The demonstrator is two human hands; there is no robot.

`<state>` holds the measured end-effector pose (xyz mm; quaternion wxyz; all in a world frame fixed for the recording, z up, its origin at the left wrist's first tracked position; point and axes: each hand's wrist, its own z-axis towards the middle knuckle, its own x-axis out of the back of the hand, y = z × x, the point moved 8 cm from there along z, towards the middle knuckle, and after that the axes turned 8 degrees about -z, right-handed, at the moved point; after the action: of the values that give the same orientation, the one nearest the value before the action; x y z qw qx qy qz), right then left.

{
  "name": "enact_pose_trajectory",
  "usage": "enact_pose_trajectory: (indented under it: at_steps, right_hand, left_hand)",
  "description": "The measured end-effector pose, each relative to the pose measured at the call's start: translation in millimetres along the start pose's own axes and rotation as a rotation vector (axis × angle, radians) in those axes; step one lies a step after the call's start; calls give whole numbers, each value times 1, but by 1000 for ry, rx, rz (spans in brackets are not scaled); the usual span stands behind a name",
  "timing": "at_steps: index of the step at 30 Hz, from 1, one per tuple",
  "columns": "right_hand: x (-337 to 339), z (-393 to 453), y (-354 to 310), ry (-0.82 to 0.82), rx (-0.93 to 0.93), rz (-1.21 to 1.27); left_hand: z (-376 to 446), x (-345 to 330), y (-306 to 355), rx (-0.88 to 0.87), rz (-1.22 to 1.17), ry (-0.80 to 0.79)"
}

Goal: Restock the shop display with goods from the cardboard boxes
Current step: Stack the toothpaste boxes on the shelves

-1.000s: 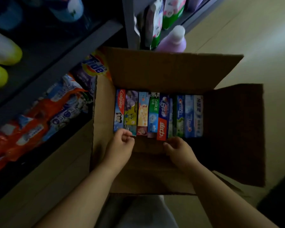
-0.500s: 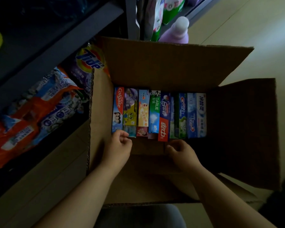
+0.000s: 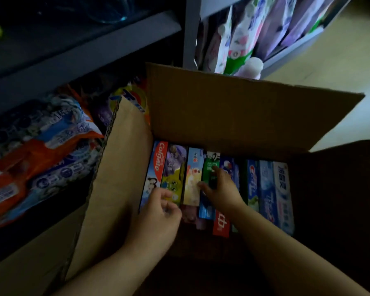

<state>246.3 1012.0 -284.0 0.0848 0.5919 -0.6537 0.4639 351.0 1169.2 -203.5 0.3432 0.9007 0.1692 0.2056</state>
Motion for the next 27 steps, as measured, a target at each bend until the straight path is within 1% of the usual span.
enact_pose_trajectory:
  at_steps: [2,4,7,9,11,15,19,27]
  right_hand:
    - [0,18,-5,50,52,5]
    - [2,33,-13,97,126,14]
    - [4,48,-21,110,197,-45]
    - [-1,53,-19,39,170,-134]
    - [-6,53,-18,-34,133,-186]
    - [-7,53,-22,-81,71,-217]
    - [-13,46,-23,-60,112,-303]
    - [-17,31,-18,27,145,-415]
  left_hand:
    - [-5,-3,-2,-40,51,-75]
    - [-6,-1,-3,-85,55,-106]
    - [2,11,-7,-131,4,-54]
    - [9,17,-15,-117,-64,-7]
    - [11,19,-24,-94,-104,6]
    - [18,20,-36,-82,-82,-12]
    - [17,23,-37,-111,-82,-2]
    - [18,19,-50,-88,-118,-18]
